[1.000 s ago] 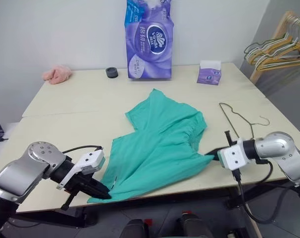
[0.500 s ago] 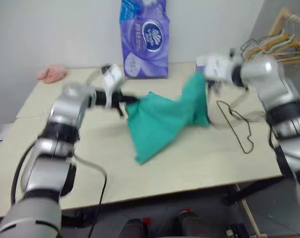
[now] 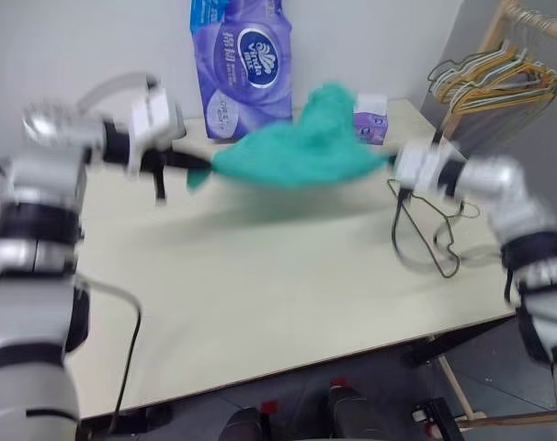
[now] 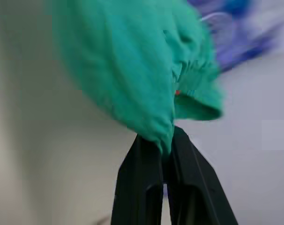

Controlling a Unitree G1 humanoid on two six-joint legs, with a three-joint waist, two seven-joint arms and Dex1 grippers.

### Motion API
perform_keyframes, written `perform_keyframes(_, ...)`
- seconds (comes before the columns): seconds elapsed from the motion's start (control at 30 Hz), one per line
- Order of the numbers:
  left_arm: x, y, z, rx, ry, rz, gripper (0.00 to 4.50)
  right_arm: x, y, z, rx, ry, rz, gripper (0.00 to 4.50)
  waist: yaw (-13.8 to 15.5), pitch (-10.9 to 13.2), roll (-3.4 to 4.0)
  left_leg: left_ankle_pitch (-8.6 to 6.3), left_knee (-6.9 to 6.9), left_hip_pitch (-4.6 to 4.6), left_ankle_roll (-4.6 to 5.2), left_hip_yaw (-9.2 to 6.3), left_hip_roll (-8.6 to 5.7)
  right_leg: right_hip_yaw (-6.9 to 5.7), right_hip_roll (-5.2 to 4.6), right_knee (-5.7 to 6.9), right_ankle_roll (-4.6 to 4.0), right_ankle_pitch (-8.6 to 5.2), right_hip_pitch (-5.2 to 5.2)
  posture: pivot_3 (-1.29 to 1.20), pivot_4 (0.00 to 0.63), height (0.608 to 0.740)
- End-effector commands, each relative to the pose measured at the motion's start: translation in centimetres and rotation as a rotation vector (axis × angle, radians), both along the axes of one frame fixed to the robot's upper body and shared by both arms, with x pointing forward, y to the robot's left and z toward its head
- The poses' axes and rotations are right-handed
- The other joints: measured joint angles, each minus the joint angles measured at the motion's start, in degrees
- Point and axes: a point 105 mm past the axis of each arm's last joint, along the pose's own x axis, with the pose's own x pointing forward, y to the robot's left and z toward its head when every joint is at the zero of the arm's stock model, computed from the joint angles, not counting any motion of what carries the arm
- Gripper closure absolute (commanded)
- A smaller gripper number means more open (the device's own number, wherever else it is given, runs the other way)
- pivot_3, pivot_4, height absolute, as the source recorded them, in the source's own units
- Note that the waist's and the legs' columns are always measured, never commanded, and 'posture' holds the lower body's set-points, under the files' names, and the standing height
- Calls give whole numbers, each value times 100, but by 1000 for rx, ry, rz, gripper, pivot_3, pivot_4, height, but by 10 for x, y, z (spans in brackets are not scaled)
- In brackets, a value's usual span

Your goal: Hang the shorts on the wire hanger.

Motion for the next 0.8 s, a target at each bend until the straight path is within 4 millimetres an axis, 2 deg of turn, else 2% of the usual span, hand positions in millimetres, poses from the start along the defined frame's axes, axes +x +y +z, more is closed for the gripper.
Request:
perform_keyframes(0.03,-57,-19,-21,-16,237,-142,4500,-24,13,7,-47,-58,112,4466,-25,22,12,-9,28,1,15,-3,2,0,6,26,-1,0,-1,-80,60,740)
perform_keyframes(0.07,-82,-16,-52,15,379,-156,4500,-34,13,-11,-78,-23,129,4466,-44,23,10,-13,38,15,23,2,5,10,8,49,-2,1,4,-82,61,740)
perform_keyframes(0.1,-104,-14,-71,36,485,-169,4500,-42,13,-22,-97,-1,139,4466,-55,23,12,-14,42,46,25,5,7,14,11,63,-3,0,29,-87,61,740)
perform_keyframes(0.17,-126,-13,-86,55,575,-184,4500,-51,14,-28,-118,10,149,4466,-22,41,6,-17,21,163,27,1,20,10,27,51,-20,-9,141,-88,61,740)
perform_keyframes(0.2,-129,-13,-87,57,582,-187,4500,-53,14,-27,-123,7,152,4466,22,46,1,-25,11,231,35,-2,20,4,30,43,-22,-29,205,-88,61,740)
perform_keyframes(0.23,-132,-13,-88,56,590,-190,4500,-58,14,-28,-150,6,175,4466,62,50,-5,-28,10,258,39,-7,20,-2,32,37,-8,-59,236,-91,61,740)
perform_keyframes(0.37,-136,-12,-90,61,607,-196,4500,-85,9,-39,-252,84,249,4466,344,47,-4,-29,25,243,40,-9,11,-7,39,21,3,-55,236,-95,61,740)
perform_keyframes(0.57,-134,-17,-88,26,602,-199,4500,-116,-2,-48,-264,248,227,4466,462,46,-4,-43,29,227,54,2,11,-3,21,-6,-11,-33,234,-98,64,740)
perform_keyframes(0.67,-138,-24,-89,5,614,-212,4500,-123,-4,-47,-258,275,211,4466,468,46,-4,-43,30,230,54,4,14,-3,24,-6,-10,-33,235,-98,64,740)
perform_keyframes(0.8,-145,-32,-88,-25,638,-233,4500,-123,-3,-46,-252,277,204,4466,468,46,-4,-43,30,232,55,7,17,-1,28,-6,-3,-37,234,-98,64,740)
